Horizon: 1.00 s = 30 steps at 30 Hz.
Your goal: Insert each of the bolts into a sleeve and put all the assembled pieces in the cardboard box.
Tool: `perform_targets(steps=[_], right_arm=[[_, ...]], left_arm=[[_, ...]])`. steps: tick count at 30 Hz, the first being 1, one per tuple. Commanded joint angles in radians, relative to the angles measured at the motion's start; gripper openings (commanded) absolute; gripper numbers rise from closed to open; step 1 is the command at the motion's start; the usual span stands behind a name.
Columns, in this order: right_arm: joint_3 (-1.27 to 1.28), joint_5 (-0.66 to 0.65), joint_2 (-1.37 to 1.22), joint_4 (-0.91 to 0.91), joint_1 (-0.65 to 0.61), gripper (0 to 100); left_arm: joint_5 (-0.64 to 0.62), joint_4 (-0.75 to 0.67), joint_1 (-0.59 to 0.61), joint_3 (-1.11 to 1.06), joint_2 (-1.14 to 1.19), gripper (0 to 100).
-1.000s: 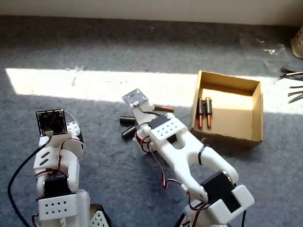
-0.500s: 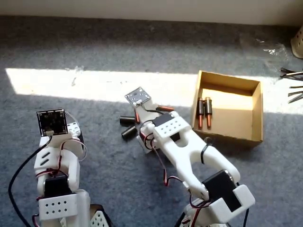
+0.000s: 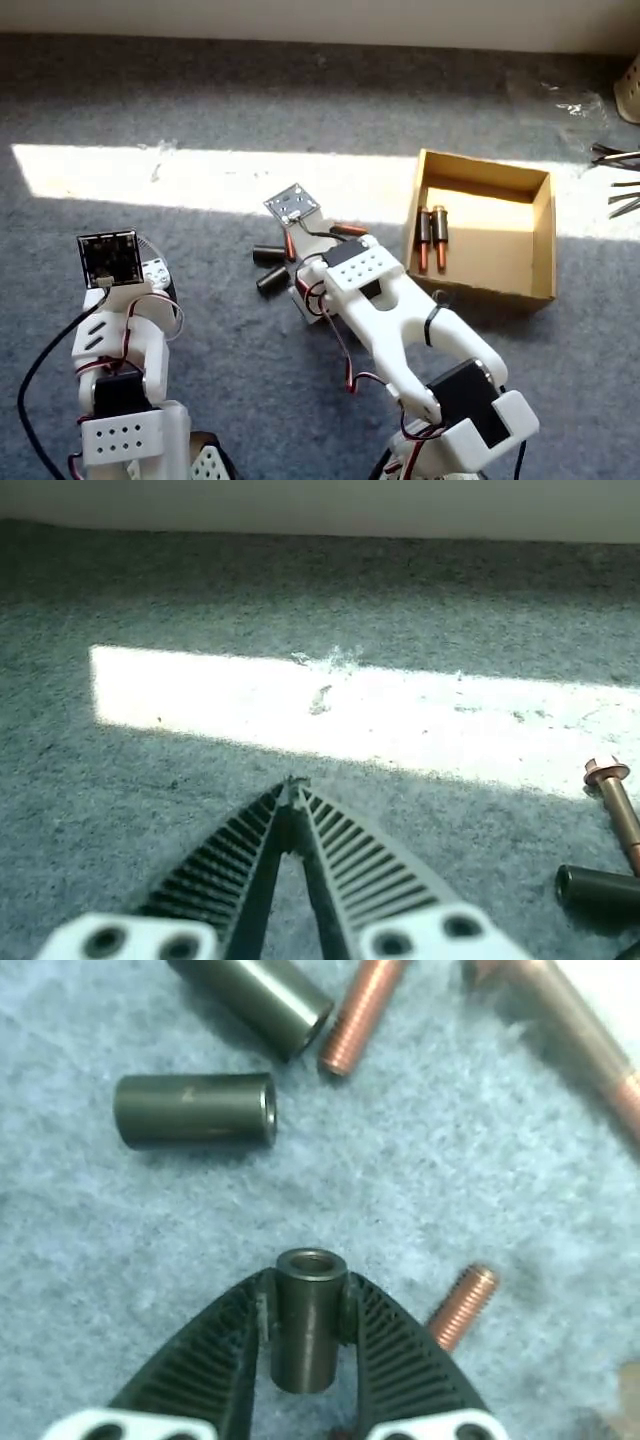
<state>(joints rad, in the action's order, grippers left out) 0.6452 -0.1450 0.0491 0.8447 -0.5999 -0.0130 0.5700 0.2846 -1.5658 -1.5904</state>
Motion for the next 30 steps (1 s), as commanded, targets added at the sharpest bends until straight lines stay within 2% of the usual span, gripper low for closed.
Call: perform_targets(steps=[1,5,16,20,25,30], right_arm=[[-0.077,-0.009,0.016,-0.013,0.013,0.5],[-0.140,-0.006,0.016,0.016,0.015,0.5],[-0.493,-0.005,0.021,0.328,0.059,0.5],[-0.588,-0.005,0.114,0.400,0.065,0.5],[-0.532,-0.003,0.325,0.424,0.064,0.5],[-0.331,-0.003,0.506,0.369,0.071,0.5]], left_arm=[[0.000,-0.021,0.005,0.010,-0.012,1],[0.000,-0.021,0.005,0.010,-0.012,1],[0.005,-0.015,-0.018,0.019,-0.002,1],[0.005,-0.014,-0.041,0.021,-0.002,1],[0.005,-0.011,-0.044,0.056,-0.001,1],[0.005,0.081,-0.045,0.133,-0.001,1]])
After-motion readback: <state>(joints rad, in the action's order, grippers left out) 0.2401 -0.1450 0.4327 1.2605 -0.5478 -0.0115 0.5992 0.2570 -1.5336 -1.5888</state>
